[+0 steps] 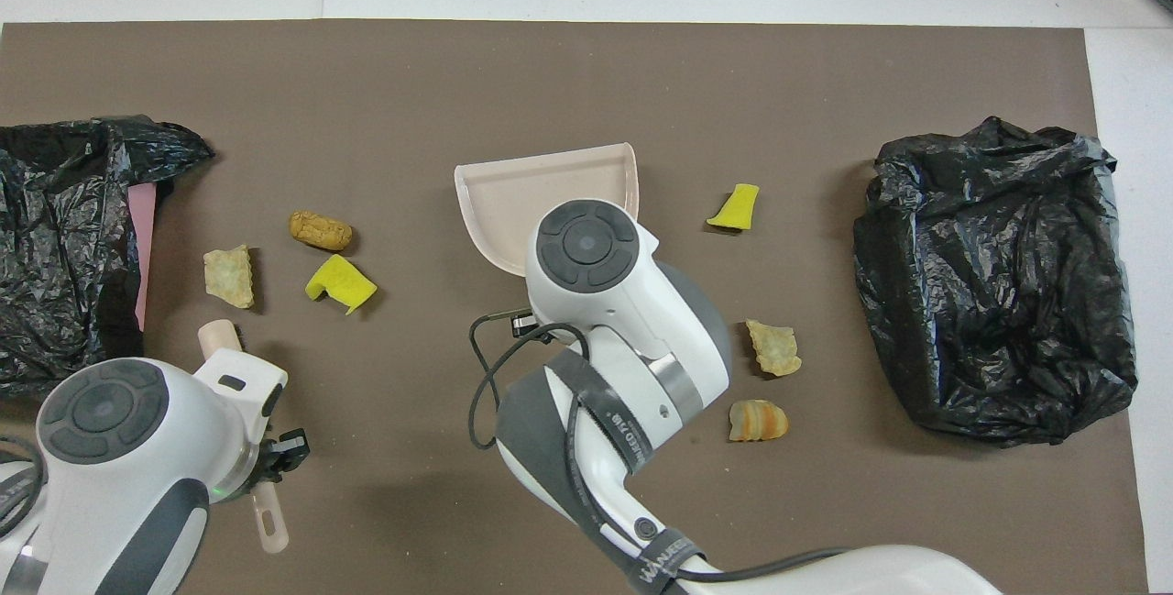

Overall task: Sweep and dump trash in bin
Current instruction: 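Place the dustpan near the crumbs while the left gripper grasps the brush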

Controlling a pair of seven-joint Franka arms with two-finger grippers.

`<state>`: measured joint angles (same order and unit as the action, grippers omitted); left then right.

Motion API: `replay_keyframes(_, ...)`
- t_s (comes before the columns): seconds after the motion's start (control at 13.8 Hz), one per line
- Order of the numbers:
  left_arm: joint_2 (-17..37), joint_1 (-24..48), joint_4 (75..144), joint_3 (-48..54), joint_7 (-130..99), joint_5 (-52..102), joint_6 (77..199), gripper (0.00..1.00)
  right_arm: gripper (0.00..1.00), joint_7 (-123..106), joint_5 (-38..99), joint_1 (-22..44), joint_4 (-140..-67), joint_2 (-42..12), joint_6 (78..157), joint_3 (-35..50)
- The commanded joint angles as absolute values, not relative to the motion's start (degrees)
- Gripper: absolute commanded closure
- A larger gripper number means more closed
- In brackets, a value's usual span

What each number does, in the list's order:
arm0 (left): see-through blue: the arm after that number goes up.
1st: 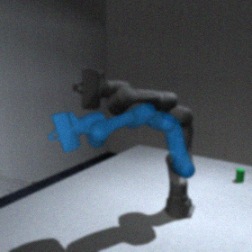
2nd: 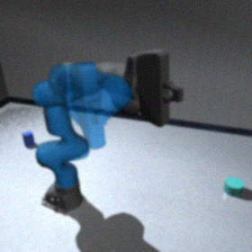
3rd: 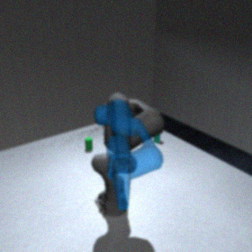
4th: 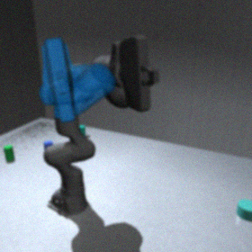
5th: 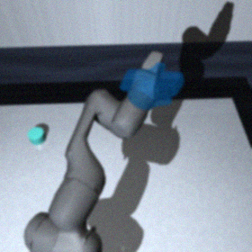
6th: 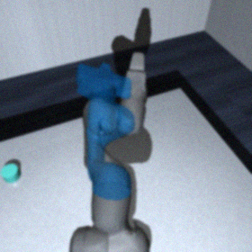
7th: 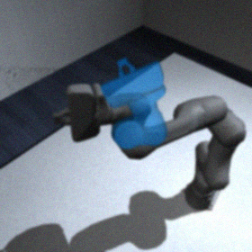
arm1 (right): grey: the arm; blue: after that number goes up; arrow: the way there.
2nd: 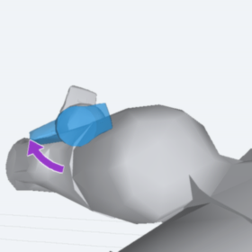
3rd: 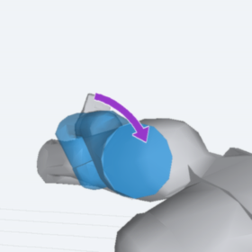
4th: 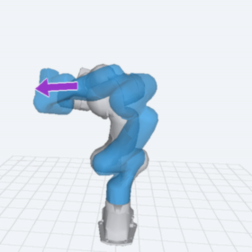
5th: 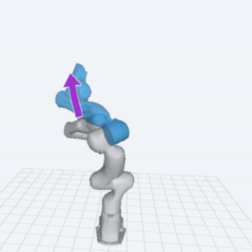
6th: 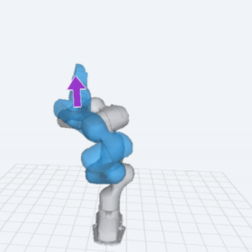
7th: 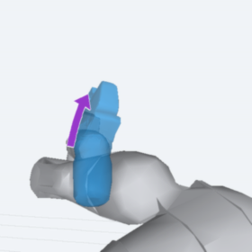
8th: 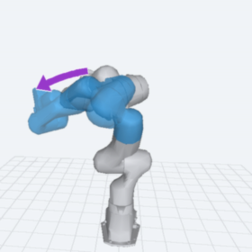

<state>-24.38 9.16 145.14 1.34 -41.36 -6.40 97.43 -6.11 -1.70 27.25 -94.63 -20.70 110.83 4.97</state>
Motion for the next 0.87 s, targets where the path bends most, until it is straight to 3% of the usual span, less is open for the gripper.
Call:
replay_keyframes(0.0, -27.8, 7.4, 150.8, 1.8, -38.1, -7.3, 99.4, 1.00, 1.00, -15.7, -4.4, 25.8, -95.0, -20.6, 110.7, 5.5)
replay_keyframes(0.36, -22.2, 7.1, 150.7, 1.8, -32.5, -5.9, 111.5, 1.00, 1.00, -37.9, -12.9, 24.4, -95.0, -21.4, 112.9, 5.5)
replay_keyframes(0.8, -12.1, 7.9, 139.7, 1.8, -24.6, 5.2, 116.4, 1.00, 1.00, -56.2, -16.8, 22.5, -95.8, -22.5, 117.0, 5.5)
